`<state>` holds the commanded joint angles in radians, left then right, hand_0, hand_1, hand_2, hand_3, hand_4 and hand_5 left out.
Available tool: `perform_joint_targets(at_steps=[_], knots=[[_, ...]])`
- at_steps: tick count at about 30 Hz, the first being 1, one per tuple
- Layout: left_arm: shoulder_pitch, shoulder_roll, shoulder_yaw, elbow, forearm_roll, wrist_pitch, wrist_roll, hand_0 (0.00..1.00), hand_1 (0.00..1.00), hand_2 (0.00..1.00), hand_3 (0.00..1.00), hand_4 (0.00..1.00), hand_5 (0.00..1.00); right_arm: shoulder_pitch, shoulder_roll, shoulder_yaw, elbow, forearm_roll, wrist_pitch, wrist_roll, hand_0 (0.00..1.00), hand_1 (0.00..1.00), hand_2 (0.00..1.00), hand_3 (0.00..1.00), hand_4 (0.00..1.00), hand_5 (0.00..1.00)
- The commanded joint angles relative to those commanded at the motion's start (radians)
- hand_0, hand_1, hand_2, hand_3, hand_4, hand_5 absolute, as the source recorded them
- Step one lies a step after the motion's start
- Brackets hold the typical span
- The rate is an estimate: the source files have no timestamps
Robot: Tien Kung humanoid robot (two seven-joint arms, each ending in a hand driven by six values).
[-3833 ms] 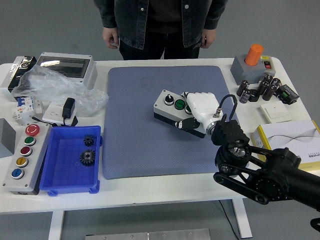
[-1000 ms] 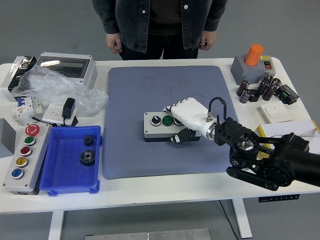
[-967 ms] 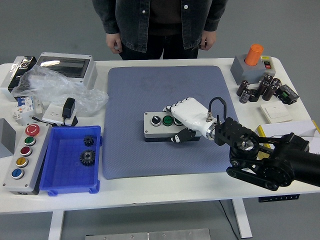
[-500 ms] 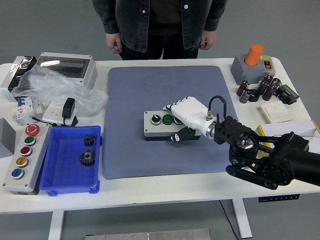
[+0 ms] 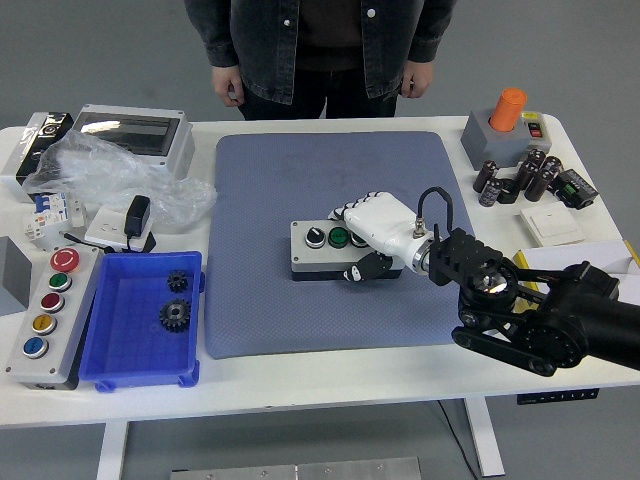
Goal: Pick up the button,place it on the desk,press the button,press the button
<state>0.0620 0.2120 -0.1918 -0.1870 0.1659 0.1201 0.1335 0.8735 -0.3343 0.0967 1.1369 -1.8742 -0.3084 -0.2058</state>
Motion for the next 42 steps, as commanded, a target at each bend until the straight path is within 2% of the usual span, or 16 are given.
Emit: perform_joint_targets(at_steps=[8,31,36,37,38,42], knots=[[0.001,-0.001,0.003,0.000,-0.001,-0.002,0.001,0.687,0.703,0.646,0.677,0.664,0.332,0.000,0.000,-0.001,0.005,-0.005,-0.001,-0.003,0.787,0.748,0.783,0.810,0.998,0.591],[0.000,-0.002,0.021,0.001,-0.009,-0.004,0.002,0.686,0.703,0.642,0.670,0.653,0.332,0.005,-0.007,0.020,0.024,-0.003,0.016,-0.006,0.788,0.748,0.788,0.826,0.998,0.603],[0.000,-0.003,0.023,0.001,-0.011,-0.004,0.002,0.686,0.703,0.641,0.670,0.651,0.333,0.007,-0.029,0.062,0.077,-0.014,0.060,-0.025,0.787,0.749,0.789,0.832,0.998,0.605],[0.000,-0.003,0.023,0.001,-0.011,-0.004,0.002,0.686,0.703,0.641,0.670,0.651,0.333,0.008,-0.040,0.076,0.098,-0.014,0.071,-0.030,0.787,0.749,0.789,0.832,0.998,0.605],[-0.001,-0.003,0.023,0.001,-0.011,-0.003,0.002,0.686,0.703,0.640,0.665,0.647,0.334,0.007,-0.047,0.086,0.113,-0.014,0.077,-0.034,0.790,0.750,0.807,0.909,0.998,0.626],[-0.001,-0.003,0.025,0.001,-0.013,-0.002,0.002,0.686,0.703,0.640,0.665,0.647,0.334,-0.003,-0.102,0.159,0.209,0.000,0.115,-0.062,0.790,0.750,0.807,0.909,0.998,0.626]])
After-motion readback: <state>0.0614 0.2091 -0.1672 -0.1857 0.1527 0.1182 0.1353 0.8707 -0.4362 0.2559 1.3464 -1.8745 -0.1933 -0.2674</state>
